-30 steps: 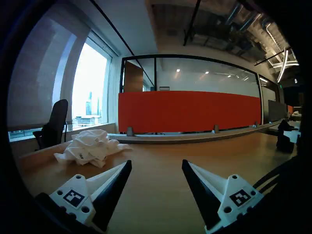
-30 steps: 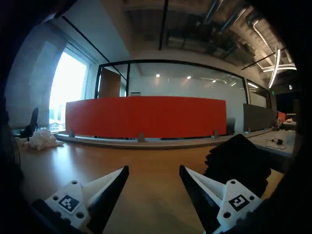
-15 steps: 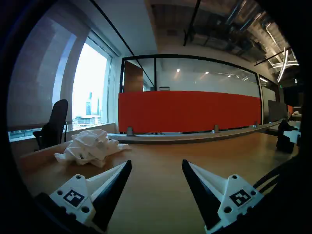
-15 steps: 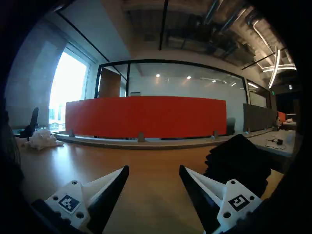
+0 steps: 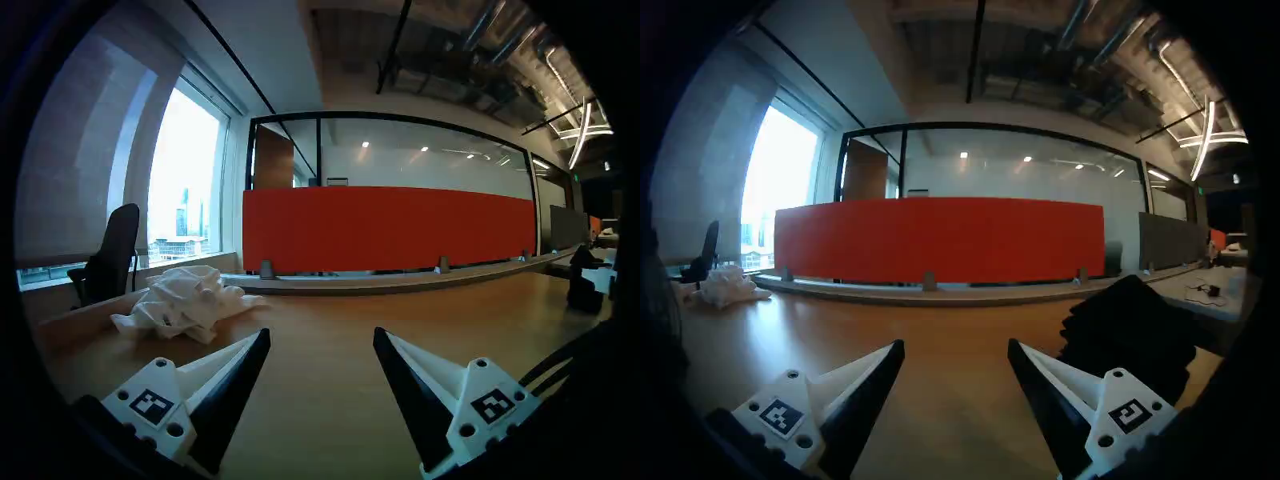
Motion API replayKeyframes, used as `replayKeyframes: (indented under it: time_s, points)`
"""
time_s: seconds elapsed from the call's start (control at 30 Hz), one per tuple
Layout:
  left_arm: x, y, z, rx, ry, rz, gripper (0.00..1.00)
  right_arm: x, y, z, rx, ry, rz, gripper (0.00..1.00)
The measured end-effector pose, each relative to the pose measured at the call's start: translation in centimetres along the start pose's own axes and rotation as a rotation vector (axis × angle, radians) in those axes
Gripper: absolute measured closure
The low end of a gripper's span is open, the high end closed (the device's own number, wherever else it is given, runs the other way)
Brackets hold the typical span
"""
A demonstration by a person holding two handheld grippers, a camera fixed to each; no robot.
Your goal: Fold towel
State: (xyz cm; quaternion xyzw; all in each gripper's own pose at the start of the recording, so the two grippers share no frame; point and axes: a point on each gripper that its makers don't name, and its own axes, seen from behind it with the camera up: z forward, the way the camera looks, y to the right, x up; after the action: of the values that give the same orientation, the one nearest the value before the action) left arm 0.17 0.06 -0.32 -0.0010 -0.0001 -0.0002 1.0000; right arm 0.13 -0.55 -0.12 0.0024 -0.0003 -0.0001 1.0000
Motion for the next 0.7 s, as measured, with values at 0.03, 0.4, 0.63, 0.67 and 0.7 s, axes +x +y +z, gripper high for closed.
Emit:
replayKeyframes:
  time_s: [0.03,0.4,0.63,0.67,0.7]
  points:
    - [0.0,0.01,-0.01,0.0,0.0,0.0,0.04,0.0,0.0,0.0,0.0,0.0,0.0,0.0]
    - [-0.09,-0.06,0.07,-0.001,0.0,-0.002,0.04,0.03,0.02,0.0,0.0,0.0,0.0,0.0]
    - [-0.18,-0.04,0.08,-0.001,-0.001,-0.003,0.04,0.02,0.0,0.0,0.0,0.0,0.0,0.0]
    - [-0.2,-0.04,0.08,-0.001,-0.001,-0.003,0.04,0.02,-0.01,-0.01,0.0,0.0,0.0,0.0]
    - [-0.21,-0.05,0.08,-0.001,-0.001,-0.003,0.04,0.01,-0.03,-0.01,0.0,0.0,0.0,0.0]
